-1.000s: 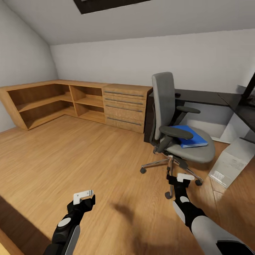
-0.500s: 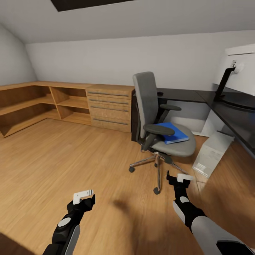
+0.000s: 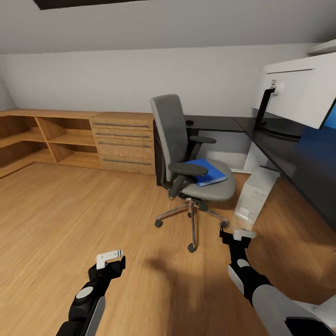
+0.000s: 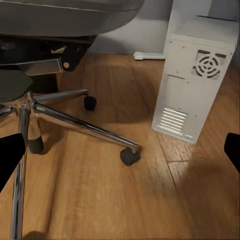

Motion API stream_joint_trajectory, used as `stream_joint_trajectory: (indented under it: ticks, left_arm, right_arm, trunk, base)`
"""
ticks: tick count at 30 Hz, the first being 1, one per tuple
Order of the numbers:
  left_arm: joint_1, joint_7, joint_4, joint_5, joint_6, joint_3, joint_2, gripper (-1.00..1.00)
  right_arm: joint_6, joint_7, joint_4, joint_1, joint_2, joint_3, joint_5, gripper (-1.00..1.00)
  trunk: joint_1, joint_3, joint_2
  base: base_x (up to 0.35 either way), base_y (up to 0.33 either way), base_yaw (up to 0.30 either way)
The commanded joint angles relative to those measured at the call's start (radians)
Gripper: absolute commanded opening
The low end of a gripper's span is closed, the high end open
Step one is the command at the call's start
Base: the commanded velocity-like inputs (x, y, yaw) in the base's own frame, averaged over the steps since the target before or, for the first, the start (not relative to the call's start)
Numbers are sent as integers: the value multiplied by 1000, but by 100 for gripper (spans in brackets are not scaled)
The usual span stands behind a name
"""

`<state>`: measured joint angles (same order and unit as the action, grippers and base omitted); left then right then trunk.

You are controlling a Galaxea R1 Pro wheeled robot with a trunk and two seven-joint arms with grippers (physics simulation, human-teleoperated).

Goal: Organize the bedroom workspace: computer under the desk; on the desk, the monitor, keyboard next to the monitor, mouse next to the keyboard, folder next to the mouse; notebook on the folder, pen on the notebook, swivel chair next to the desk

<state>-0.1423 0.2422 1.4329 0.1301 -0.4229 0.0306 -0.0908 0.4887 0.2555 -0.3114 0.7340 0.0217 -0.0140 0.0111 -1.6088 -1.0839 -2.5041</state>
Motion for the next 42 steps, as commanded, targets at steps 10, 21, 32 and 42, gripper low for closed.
stream_joint_trajectory:
  ticks: [10,21,32,42]
  left_arm:
    - [0,9,4,11,-4,-3,0,100]
    - [0,9,-1,10,6,-33,0,100]
    - [0,11,5,11,4,-16,38,100]
    - [0,11,6,10,3,1,40,100]
  right_arm:
    - [4,2,12,1,0,-1,1,100]
    - [-16,-23,-8,10,-10,0,24,100]
    - [19,-15,-34,-1,-70,-2,15,100]
    - [17,22,-44,-1,-109,-7,-34,100]
  trunk:
    - [0,-1,0]
    - [0,-1,0]
    - [0,-1,0]
    - [0,-1,0]
  base:
    - [0,0,-263]
    - [0,0,-87]
    - [3,0,0]
    - [167,0,0]
